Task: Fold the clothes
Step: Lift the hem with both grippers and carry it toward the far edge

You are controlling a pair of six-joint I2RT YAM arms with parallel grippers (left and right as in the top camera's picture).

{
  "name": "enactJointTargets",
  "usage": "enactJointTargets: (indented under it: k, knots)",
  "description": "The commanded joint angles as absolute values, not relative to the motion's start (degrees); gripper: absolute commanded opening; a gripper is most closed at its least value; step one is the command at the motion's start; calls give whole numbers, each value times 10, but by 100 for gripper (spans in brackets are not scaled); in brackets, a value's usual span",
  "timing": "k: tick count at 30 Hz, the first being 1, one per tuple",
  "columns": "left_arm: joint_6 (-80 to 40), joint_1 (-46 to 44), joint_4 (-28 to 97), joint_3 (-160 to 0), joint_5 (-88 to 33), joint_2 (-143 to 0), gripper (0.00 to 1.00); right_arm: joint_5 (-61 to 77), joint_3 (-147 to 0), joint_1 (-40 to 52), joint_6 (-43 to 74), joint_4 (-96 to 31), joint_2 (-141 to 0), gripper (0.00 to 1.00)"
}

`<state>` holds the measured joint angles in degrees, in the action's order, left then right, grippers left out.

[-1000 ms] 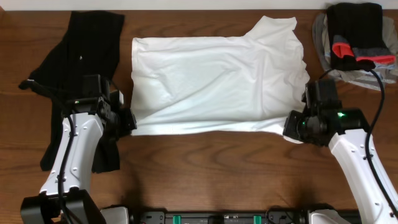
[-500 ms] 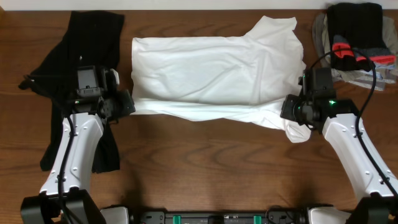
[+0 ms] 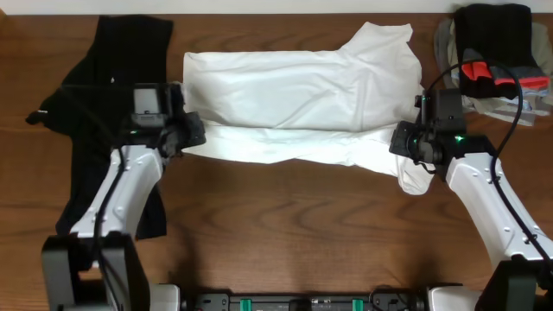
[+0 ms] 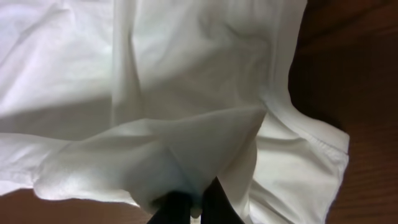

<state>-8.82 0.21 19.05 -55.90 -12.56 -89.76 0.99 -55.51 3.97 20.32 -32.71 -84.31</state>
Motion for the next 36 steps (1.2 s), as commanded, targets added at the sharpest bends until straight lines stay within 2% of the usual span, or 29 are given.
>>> enactJointTargets:
  k: [1, 14, 36]
  knots:
    - [-89, 1, 176, -564, -94, -921, 6, -6, -566, 33, 194, -313, -862, 1]
    - [-89, 1, 78, -564, -83, -980, 6, -14, -566, 33, 186, -217, -956, 1]
    - [-89, 1, 8, -564, -55, -1018, 6, -6, -566, 1, 175, -182, -966, 1]
